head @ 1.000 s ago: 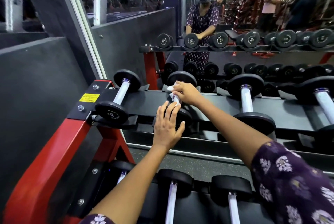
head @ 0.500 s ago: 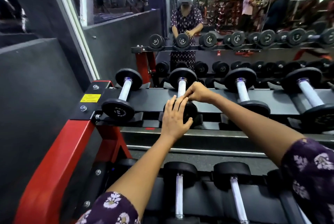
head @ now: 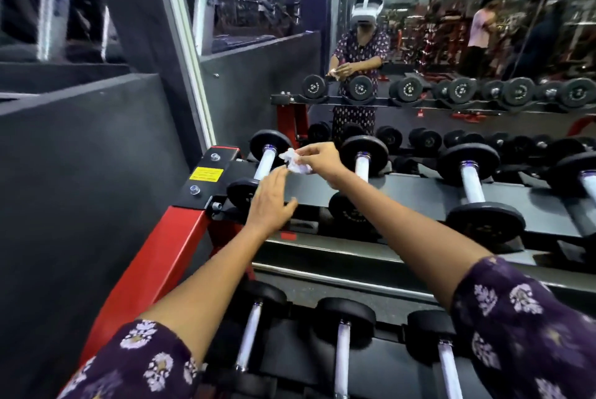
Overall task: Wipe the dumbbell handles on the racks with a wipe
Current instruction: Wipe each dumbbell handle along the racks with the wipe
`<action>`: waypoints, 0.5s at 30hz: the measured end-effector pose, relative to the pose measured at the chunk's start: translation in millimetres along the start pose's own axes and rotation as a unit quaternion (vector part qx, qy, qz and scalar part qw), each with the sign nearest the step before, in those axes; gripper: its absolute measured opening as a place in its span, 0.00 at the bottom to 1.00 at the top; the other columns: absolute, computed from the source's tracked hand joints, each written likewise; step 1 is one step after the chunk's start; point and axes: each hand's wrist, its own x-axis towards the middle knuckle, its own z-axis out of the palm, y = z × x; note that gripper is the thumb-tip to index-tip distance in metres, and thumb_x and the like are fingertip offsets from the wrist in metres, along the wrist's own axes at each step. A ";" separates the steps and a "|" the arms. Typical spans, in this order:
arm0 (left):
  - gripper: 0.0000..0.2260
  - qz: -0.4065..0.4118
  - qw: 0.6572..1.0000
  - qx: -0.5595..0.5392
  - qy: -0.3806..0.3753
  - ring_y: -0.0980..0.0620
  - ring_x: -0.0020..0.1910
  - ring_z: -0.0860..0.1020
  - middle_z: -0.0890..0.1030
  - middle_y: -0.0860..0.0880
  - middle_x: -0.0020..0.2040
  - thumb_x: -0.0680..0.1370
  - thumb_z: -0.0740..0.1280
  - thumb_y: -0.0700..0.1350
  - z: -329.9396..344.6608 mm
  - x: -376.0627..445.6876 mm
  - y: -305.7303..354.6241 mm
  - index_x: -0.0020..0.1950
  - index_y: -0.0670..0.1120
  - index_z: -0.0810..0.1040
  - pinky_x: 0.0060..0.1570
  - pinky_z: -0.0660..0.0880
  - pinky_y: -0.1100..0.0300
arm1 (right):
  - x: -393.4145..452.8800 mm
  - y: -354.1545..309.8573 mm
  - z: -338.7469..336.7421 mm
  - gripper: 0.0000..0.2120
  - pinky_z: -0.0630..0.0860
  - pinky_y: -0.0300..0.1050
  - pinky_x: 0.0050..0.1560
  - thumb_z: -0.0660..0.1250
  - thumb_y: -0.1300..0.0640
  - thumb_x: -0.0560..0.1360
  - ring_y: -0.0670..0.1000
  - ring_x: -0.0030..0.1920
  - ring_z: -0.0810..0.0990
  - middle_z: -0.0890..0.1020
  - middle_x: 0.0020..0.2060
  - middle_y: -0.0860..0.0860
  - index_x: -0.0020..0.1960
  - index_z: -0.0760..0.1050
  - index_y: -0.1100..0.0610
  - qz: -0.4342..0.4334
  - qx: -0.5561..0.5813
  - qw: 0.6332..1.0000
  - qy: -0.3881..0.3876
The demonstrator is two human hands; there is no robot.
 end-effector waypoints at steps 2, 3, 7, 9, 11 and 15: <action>0.28 -0.020 0.999 0.023 0.015 0.37 0.66 0.71 0.73 0.37 0.66 0.70 0.67 0.42 -11.9 -0.5 -24.3 0.69 0.35 0.70 0.68 0.63 0.50 | 3.8 -2.7 25.5 0.11 0.70 0.32 0.34 0.72 0.65 0.68 0.45 0.38 0.75 0.82 0.39 0.55 0.50 0.81 0.65 -0.007 -0.023 1.000 0.000; 0.28 -0.029 0.999 0.034 0.019 0.36 0.66 0.71 0.74 0.36 0.65 0.69 0.66 0.43 -16.6 -0.7 -34.4 0.68 0.34 0.70 0.68 0.63 0.49 | 6.1 -2.6 36.2 0.11 0.70 0.33 0.35 0.73 0.64 0.68 0.45 0.41 0.75 0.82 0.41 0.55 0.50 0.82 0.64 -0.012 -0.041 0.999 0.007; 0.27 -0.065 0.997 0.039 0.020 0.39 0.71 0.66 0.70 0.37 0.70 0.73 0.70 0.40 -31.0 1.7 -78.7 0.70 0.35 0.68 0.73 0.58 0.50 | 23.5 -3.4 76.9 0.09 0.68 0.29 0.34 0.73 0.63 0.68 0.46 0.42 0.76 0.84 0.44 0.58 0.47 0.83 0.62 -0.019 -0.125 0.990 0.055; 0.28 -0.063 0.998 0.020 0.023 0.41 0.72 0.65 0.69 0.39 0.70 0.74 0.71 0.42 -30.7 5.1 -92.6 0.71 0.36 0.67 0.72 0.57 0.53 | 29.3 0.7 91.5 0.07 0.69 0.29 0.36 0.71 0.64 0.68 0.51 0.42 0.79 0.84 0.43 0.61 0.46 0.83 0.62 -0.024 -0.159 0.986 0.047; 0.27 -0.050 0.999 -0.014 0.013 0.42 0.71 0.66 0.69 0.40 0.70 0.74 0.71 0.44 -31.2 12.5 -105.5 0.70 0.36 0.68 0.71 0.58 0.55 | 37.6 5.6 107.3 0.07 0.69 0.33 0.40 0.70 0.64 0.69 0.56 0.47 0.81 0.84 0.44 0.61 0.47 0.83 0.62 -0.024 -0.220 0.975 0.014; 0.28 0.017 0.993 -0.113 -0.001 0.43 0.64 0.72 0.75 0.41 0.64 0.70 0.61 0.53 -23.4 18.7 -117.0 0.65 0.38 0.73 0.66 0.66 0.53 | 57.6 10.9 119.3 0.08 0.65 0.25 0.30 0.72 0.61 0.69 0.50 0.37 0.78 0.83 0.37 0.59 0.46 0.83 0.63 0.003 -0.234 0.972 0.016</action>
